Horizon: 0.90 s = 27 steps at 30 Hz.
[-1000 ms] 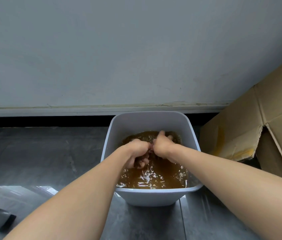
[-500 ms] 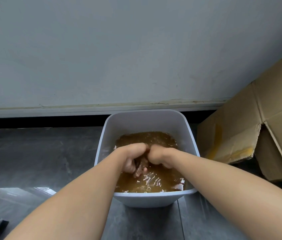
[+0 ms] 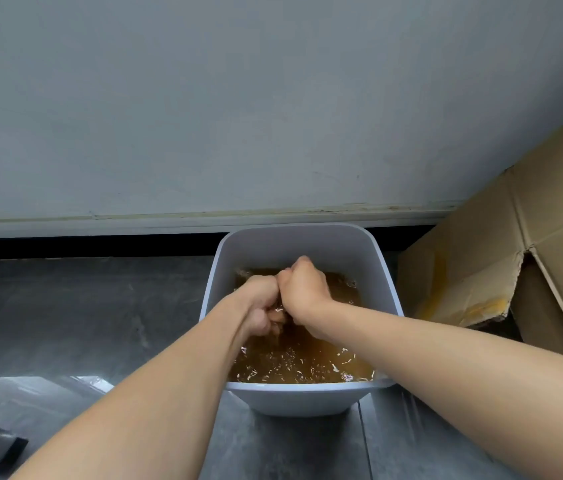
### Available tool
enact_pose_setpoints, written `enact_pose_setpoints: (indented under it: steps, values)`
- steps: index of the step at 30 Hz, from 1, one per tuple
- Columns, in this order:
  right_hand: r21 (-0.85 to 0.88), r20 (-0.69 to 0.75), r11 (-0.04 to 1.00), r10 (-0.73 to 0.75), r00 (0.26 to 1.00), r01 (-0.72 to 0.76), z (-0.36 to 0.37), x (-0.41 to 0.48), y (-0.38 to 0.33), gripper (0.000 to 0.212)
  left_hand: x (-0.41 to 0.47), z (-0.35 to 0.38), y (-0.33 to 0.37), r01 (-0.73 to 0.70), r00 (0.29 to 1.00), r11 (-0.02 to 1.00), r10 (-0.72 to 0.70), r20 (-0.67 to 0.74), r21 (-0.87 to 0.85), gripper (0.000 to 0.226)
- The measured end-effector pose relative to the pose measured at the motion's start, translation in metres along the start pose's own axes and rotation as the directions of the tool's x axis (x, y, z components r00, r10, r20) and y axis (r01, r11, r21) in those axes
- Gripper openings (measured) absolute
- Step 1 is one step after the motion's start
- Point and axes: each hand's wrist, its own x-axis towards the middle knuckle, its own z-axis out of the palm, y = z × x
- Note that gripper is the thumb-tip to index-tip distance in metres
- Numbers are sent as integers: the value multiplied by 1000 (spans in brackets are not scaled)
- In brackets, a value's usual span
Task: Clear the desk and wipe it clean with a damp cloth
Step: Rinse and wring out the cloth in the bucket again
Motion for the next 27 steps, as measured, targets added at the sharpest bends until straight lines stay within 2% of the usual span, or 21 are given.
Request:
enact_pose_setpoints:
  steps: [3,6,8,10,11,12,13,14,16,18,19,20,21,22,24,25,27]
  values:
    - [-52,-1,998,38,999,-38,-9,13,7,21,3,-1,2,15,998,1000,-15,57,-1,42]
    - [-274,78,961,-14,997,35,-15,23,15,25,4,1,-1,10,993,1000,-10,115,0,38]
    - [-409,186,906,-30,982,105,-16,25,22,33,5,2,-5,-21,999,998,18,38,66,32]
    - [-555,280,809,-37,959,193,-14,25,32,45,10,3,-10,-70,989,972,97,-109,222,6]
    - [-618,319,750,-32,947,234,-13,24,36,52,15,3,-14,-65,977,947,124,-171,316,33]
    - [-666,351,698,-18,936,263,-12,24,40,60,22,2,-18,-35,969,897,139,-206,442,63]
    - [-696,373,668,21,927,265,-11,23,43,66,22,3,-20,-21,966,813,166,-197,582,81]
    - [-710,390,657,66,919,254,-11,21,43,71,22,3,-23,-2,962,720,191,-195,694,88]
    - [-689,407,695,139,903,204,-10,19,39,68,23,7,-27,3,971,539,201,-132,842,80]
    - [-596,436,790,167,884,145,-7,18,36,47,25,6,-24,-21,992,480,122,-43,877,55]
    - [-526,442,843,159,883,111,-6,18,36,38,24,6,-21,1,997,554,66,-45,833,41]
    - [-460,426,886,163,890,58,-5,18,37,32,25,6,-18,42,999,695,-11,-47,718,25]
    - [-378,383,926,159,910,-3,-4,19,37,30,19,6,-16,78,996,817,-82,-18,572,17]
    - [-299,319,951,172,932,-73,-3,20,37,29,17,6,-13,114,993,897,-121,-10,427,20]
    - [-120,187,975,206,960,-186,0,17,31,28,14,5,-9,85,996,958,-75,-48,274,28]
    - [-27,153,975,223,963,-221,0,14,25,24,13,4,-9,52,995,966,-27,-101,255,30]
    - [110,108,965,225,968,-237,0,5,7,23,11,1,-10,-13,987,990,36,-157,143,25]
